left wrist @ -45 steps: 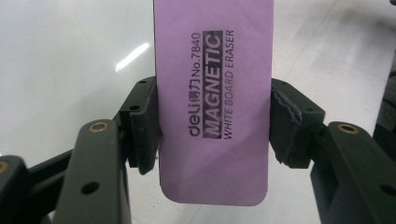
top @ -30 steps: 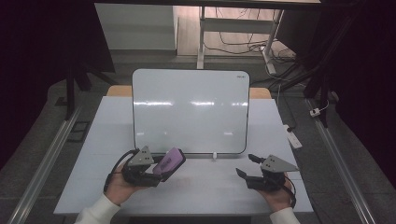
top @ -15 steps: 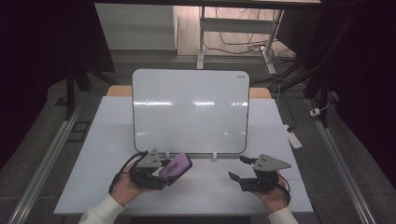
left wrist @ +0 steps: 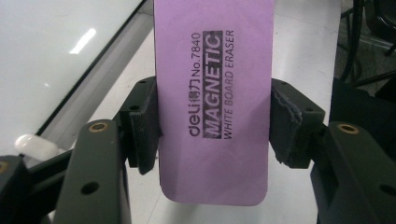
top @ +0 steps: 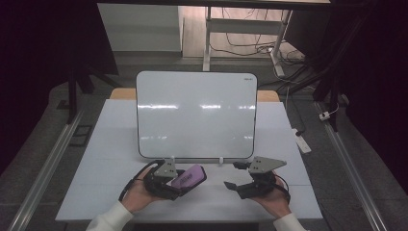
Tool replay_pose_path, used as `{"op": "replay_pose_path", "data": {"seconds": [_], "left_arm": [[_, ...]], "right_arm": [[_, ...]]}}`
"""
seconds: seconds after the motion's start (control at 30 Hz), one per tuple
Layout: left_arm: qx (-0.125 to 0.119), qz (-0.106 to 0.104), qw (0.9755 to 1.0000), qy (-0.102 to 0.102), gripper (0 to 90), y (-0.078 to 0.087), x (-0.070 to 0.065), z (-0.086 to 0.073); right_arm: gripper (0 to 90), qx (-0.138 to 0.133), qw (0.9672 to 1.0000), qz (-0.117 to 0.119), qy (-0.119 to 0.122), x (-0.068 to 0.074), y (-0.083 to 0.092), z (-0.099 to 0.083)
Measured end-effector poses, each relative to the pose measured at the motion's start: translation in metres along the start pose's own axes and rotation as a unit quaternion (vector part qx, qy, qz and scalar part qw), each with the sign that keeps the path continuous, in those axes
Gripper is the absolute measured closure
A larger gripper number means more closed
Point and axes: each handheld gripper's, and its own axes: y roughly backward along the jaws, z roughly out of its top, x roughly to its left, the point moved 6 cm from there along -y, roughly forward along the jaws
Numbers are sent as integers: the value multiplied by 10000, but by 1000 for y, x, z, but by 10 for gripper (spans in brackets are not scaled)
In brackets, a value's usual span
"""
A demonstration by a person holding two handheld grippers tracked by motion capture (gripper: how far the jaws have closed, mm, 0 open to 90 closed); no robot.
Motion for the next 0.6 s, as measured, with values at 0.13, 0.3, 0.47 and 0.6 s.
{"op": "replay_pose_path", "data": {"seconds": [0.13, 0.3, 0.47, 0.6], "left_arm": [[77, -57, 9999, -90, 411, -4, -2, 1], [90, -117, 9998, -139, 411, -6, -3, 2], [112, -151, 9997, -168, 411, -8, -3, 3], [109, -205, 9995, -219, 411, -9, -5, 4]], "right_arm": [[230, 151, 9994, 292, 129, 5, -12, 10], [229, 223, 9980, 555, 220, 7, -22, 18], [223, 352, 9951, 857, 339, 10, -33, 26], [226, 477, 9916, 1125, 425, 15, -41, 32]]}}
